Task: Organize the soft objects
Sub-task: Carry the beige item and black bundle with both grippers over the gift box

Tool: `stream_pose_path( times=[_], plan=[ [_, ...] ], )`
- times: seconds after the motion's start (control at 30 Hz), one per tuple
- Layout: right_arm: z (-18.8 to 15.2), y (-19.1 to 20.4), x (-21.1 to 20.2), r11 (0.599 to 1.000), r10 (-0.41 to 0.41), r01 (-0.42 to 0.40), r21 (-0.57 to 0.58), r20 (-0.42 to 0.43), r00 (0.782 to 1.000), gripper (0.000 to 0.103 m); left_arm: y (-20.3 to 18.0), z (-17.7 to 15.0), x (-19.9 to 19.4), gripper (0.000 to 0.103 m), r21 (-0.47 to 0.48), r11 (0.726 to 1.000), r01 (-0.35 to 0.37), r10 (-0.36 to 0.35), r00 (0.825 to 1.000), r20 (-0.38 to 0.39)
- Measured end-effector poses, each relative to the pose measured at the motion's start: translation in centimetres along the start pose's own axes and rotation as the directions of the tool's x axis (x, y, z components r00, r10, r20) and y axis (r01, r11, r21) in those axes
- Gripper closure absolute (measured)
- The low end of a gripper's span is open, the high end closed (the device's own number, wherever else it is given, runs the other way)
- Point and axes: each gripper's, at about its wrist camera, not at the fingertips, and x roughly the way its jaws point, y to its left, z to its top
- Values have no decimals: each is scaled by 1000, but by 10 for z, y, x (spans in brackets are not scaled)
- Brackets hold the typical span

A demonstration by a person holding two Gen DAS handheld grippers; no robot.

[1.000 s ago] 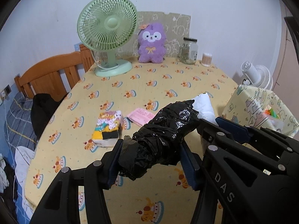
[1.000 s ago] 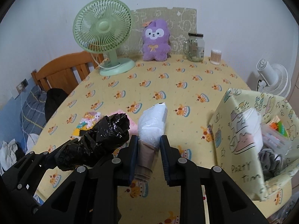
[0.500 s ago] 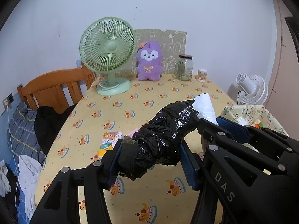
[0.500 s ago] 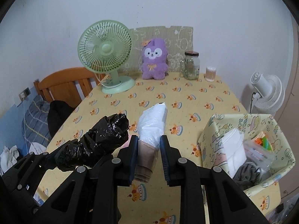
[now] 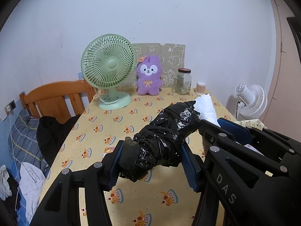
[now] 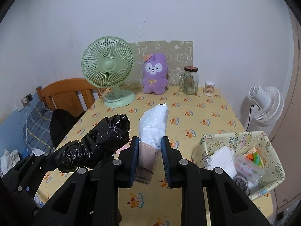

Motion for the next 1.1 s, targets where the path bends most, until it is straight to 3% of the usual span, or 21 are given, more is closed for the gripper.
stream_pose_path(
  times=[0.3, 1.1],
  plan=[
    [3, -17, -8, 1000, -7, 7, 12, 16, 1000, 76, -17, 6, -4, 43, 11, 1000, 4, -4, 1000, 18],
    [7, -80, -23, 995, -91, 88, 53, 52, 995, 76, -83, 20, 5, 43, 65, 994, 93, -96, 994, 44]
  ],
)
